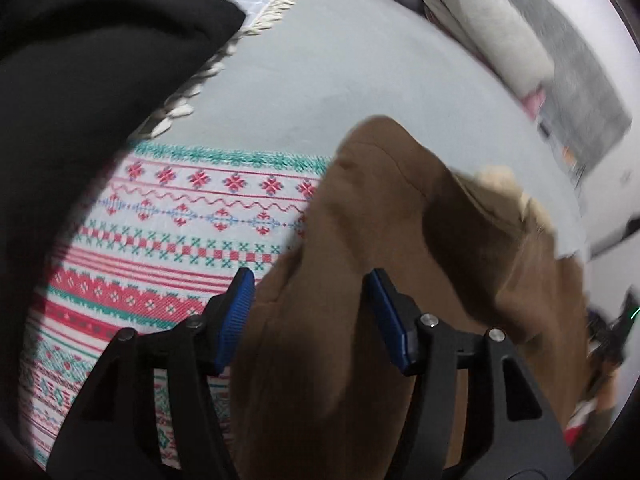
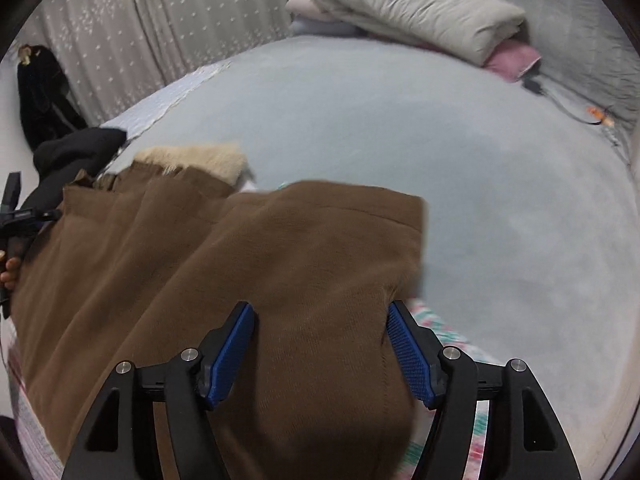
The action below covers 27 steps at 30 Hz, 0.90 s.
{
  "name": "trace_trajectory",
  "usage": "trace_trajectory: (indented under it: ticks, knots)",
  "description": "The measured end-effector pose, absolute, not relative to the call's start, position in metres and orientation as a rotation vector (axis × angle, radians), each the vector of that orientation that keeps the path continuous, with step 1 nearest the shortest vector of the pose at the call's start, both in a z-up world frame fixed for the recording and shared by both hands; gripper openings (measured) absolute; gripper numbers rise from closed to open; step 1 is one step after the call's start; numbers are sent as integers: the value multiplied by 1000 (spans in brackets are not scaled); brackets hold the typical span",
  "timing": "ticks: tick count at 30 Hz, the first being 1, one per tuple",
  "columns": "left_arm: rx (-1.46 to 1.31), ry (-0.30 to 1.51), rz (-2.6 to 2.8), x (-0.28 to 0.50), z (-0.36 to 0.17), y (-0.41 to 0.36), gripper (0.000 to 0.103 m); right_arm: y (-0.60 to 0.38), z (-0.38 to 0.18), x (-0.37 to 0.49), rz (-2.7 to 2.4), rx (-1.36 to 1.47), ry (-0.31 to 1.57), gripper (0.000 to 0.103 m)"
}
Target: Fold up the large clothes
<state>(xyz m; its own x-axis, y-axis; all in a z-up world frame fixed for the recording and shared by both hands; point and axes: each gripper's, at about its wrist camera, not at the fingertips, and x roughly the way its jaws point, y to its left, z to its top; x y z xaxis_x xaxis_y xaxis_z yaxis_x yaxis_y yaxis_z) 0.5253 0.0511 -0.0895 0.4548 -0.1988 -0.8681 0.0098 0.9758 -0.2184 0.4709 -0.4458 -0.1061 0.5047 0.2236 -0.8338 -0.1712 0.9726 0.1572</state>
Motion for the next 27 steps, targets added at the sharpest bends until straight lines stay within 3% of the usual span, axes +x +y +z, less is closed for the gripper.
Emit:
trace_trajectory:
  ticks: [1, 2, 4, 5, 18, 22, 27]
  knots:
    - [-140, 1071, -119, 522, -90, 44, 39, -443, -111, 473, 237, 51, 1028, 44]
    - [-115, 1069, -117, 520, -90, 41, 30, -439, -113, 473, 224, 27, 1028, 28]
    - [-127, 1055, -99, 515, -87, 46, 13, -444, -100, 465, 191, 51, 956, 10]
    - [-152, 1049, -101, 513, -85, 51, 12, -448, -91, 458, 180, 75, 923, 8]
    - [-410, 731, -111, 475, 36, 100, 8, -459, 56, 434, 84, 52, 625, 5]
    - [-299, 800, -2, 507, -1, 82, 8, -451, 51, 472, 55, 46, 642, 5]
    - [-132, 930, 157, 549, -96, 54, 8, -450, -60, 530, -20, 44, 877, 5]
